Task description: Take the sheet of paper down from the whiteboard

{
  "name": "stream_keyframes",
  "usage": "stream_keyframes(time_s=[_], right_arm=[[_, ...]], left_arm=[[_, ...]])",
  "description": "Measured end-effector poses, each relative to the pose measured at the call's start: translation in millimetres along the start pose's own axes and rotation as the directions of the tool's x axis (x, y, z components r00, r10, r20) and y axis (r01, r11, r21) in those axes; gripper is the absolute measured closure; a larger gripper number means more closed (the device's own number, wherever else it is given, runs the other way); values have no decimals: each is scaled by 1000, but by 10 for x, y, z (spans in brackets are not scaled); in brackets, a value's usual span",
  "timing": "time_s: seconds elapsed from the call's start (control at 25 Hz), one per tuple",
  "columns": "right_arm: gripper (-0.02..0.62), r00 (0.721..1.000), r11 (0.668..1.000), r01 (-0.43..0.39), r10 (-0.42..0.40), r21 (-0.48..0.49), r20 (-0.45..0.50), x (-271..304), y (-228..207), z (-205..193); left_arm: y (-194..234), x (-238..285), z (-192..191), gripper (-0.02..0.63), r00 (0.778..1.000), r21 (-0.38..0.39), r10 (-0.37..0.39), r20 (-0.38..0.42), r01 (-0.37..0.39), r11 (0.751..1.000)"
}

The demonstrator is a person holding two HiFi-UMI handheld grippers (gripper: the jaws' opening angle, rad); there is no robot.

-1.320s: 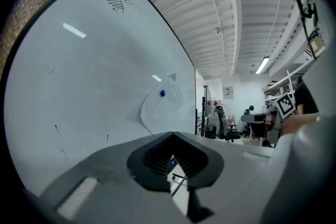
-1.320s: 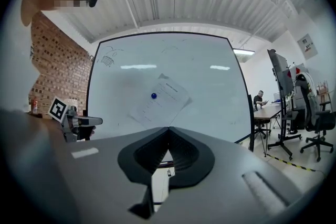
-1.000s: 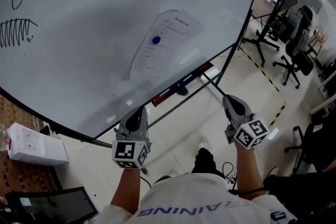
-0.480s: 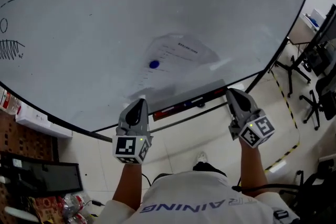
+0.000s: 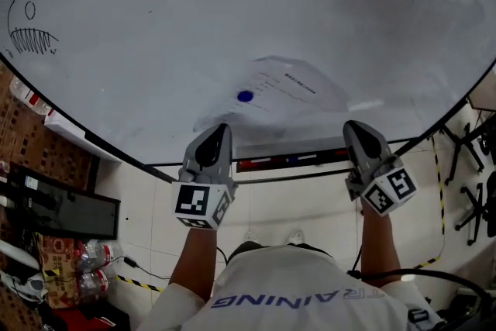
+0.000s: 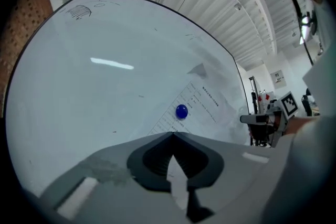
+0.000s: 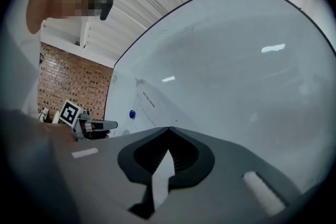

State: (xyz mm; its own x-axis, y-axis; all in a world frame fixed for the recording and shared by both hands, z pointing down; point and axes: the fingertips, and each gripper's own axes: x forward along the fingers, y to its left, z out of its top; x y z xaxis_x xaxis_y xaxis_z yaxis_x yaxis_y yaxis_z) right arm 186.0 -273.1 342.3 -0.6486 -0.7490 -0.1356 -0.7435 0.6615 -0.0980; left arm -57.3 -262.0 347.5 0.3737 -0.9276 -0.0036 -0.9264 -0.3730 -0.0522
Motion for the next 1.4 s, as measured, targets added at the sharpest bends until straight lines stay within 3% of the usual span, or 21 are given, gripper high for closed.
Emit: stream_keyframes(time_s=[0.12,0.2,0.28,0.36,1.08,1.4], right_arm=[[588,1000,1000,3,-3,1,10,84,-3,43],[588,1000,1000,1,-1,-2,2,102,32,46],[588,1000,1000,2,-2,-9,-7,96,38,52],[588,1000,1000,4,-4,-12,-10,89,14,59],[588,999,999,-42,42,-25,4,67,-86,111],[588,999,998,-51,52,-22,14,106,-58,124]], left_arm=[[13,88,126,604,1000,84,2,10,-3,996],[28,174,216,602,999,184,34,4,-34,982],[4,268,277,523,998,278,66,-14,-59,959],[-41,346,344,485,997,325,81,-12,-72,943],[-223,525,516,472,983,403,170,67,-183,897],[-212,524,425,472,975,412,213,60,-219,885]])
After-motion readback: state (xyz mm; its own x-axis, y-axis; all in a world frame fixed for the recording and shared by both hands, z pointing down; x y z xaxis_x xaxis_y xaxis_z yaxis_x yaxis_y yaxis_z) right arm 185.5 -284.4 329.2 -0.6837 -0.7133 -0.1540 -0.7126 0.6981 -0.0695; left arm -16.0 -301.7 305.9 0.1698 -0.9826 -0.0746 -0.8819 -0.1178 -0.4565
